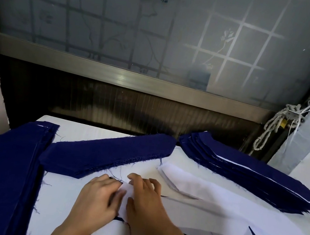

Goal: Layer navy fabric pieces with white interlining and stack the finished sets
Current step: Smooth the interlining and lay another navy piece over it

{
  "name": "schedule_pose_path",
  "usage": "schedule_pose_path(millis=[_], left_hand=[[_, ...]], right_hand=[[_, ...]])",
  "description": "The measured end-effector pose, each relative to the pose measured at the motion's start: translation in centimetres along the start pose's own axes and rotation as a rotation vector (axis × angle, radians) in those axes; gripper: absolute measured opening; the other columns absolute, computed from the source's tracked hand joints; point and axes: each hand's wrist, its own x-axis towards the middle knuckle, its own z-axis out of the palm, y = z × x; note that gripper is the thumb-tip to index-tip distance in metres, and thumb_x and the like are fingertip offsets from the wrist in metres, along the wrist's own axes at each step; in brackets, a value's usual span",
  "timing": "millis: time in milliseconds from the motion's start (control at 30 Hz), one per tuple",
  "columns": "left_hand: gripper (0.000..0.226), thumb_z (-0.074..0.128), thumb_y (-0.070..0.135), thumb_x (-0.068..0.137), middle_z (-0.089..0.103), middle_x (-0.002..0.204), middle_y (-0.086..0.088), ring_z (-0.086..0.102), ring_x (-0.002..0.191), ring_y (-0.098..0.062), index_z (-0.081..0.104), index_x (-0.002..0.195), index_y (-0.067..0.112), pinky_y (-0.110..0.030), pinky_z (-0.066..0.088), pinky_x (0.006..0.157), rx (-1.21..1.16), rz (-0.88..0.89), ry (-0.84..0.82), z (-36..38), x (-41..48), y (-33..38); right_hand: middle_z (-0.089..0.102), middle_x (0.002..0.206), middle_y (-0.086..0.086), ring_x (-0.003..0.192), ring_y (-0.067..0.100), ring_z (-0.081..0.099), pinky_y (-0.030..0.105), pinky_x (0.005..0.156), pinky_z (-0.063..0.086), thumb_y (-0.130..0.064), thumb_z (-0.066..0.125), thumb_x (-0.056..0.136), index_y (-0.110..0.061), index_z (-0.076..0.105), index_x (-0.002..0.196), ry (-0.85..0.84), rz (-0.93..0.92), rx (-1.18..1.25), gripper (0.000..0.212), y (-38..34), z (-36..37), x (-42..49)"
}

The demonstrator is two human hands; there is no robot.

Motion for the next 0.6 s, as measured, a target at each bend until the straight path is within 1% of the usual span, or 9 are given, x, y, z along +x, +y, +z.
schedule_pose_path(millis=[67, 133, 167, 267, 333, 433, 500, 567, 600], left_hand=[[0.015, 0.064, 0.026, 0.085, 0.038, 0.065, 0.035, 0.042, 0.067, 0.005, 0.06, 0.071, 0.03, -0.007, 0.03, 0.057, -0.051, 0.008, 0.052, -0.1, -0.1, 0.0], [0.015, 0.057, 0.032, 0.09, 0.054, 0.071, 0.031, 0.048, 0.073, 0.004, 0.067, 0.079, 0.031, -0.009, 0.037, 0.059, -0.065, -0.041, 0.079, -0.1, -0.2, -0.2], [0.016, 0.058, 0.032, 0.092, 0.058, 0.071, 0.028, 0.049, 0.072, 0.0, 0.068, 0.079, 0.03, -0.012, 0.039, 0.059, -0.052, -0.063, 0.089, 0.0, -0.3, -0.3], [0.021, 0.066, 0.025, 0.091, 0.052, 0.059, 0.02, 0.048, 0.065, -0.007, 0.063, 0.071, 0.029, -0.019, 0.037, 0.051, -0.031, -0.149, 0.09, 0.1, -0.4, -0.4], [0.028, 0.066, 0.027, 0.09, 0.048, 0.054, 0.016, 0.049, 0.062, -0.006, 0.056, 0.064, 0.029, -0.021, 0.037, 0.049, -0.053, -0.217, 0.087, 0.3, -0.4, -0.6], [0.039, 0.064, 0.034, 0.09, 0.05, 0.053, 0.008, 0.05, 0.057, -0.009, 0.044, 0.058, 0.024, -0.027, 0.04, 0.049, -0.096, -0.337, 0.06, 0.6, -0.4, -1.0], [0.042, 0.064, 0.037, 0.09, 0.051, 0.053, 0.004, 0.05, 0.056, -0.011, 0.041, 0.059, 0.02, -0.03, 0.042, 0.05, -0.09, -0.382, 0.041, 0.8, -0.3, -1.2], [0.043, 0.063, 0.038, 0.09, 0.053, 0.053, 0.003, 0.051, 0.056, -0.013, 0.042, 0.06, 0.017, -0.033, 0.045, 0.052, -0.07, -0.411, 0.017, 0.8, -0.2, -1.2], [0.043, 0.062, 0.038, 0.091, 0.054, 0.053, 0.003, 0.052, 0.056, -0.013, 0.042, 0.059, 0.016, -0.033, 0.045, 0.053, -0.057, -0.42, 0.004, 0.8, -0.1, -1.2]], right_hand=[[0.06, 0.109, -0.001, 0.107, 0.016, 0.051, 0.029, 0.107, 0.016, -0.014, 0.039, 0.085, -0.024, 0.029, 0.141, -0.001, 0.0, 0.03, 0.057, 1.1, -0.3, -0.4], [0.064, 0.098, 0.0, 0.099, 0.018, 0.054, 0.022, 0.1, 0.015, -0.013, 0.037, 0.086, -0.026, 0.03, 0.139, 0.025, 0.011, -0.012, 0.056, 2.6, -0.7, -1.2], [0.065, 0.096, 0.0, 0.098, 0.018, 0.054, 0.02, 0.098, 0.013, -0.013, 0.037, 0.087, -0.026, 0.03, 0.139, 0.034, 0.019, -0.043, 0.054, 3.5, -1.0, -1.7], [0.065, 0.094, -0.004, 0.095, 0.014, 0.057, 0.018, 0.098, 0.013, -0.015, 0.038, 0.089, -0.028, 0.028, 0.139, 0.024, 0.103, -0.146, 0.052, 7.0, -2.7, -3.7], [0.067, 0.095, -0.003, 0.097, 0.012, 0.058, 0.017, 0.098, 0.011, -0.016, 0.041, 0.088, -0.03, 0.026, 0.14, 0.009, 0.202, -0.175, 0.056, 9.8, -4.2, -5.4], [0.068, 0.091, -0.002, 0.098, 0.01, 0.057, 0.012, 0.094, 0.006, -0.018, 0.048, 0.088, -0.036, 0.027, 0.137, 0.018, 0.362, -0.16, 0.057, 13.4, -6.5, -8.4], [0.069, 0.087, -0.001, 0.092, 0.014, 0.059, 0.017, 0.092, 0.012, -0.013, 0.057, 0.082, -0.032, 0.04, 0.133, 0.046, 0.456, -0.186, 0.056, 15.2, -7.4, -10.4], [0.07, 0.083, -0.001, 0.088, 0.022, 0.066, 0.03, 0.092, 0.021, -0.003, 0.069, 0.072, -0.02, 0.055, 0.122, 0.135, 0.506, -0.162, 0.055, 16.6, -7.4, -12.2], [0.07, 0.083, -0.002, 0.087, 0.025, 0.067, 0.036, 0.093, 0.024, -0.001, 0.072, 0.069, -0.017, 0.058, 0.118, 0.196, 0.542, -0.148, 0.054, 17.1, -7.2, -12.9]])
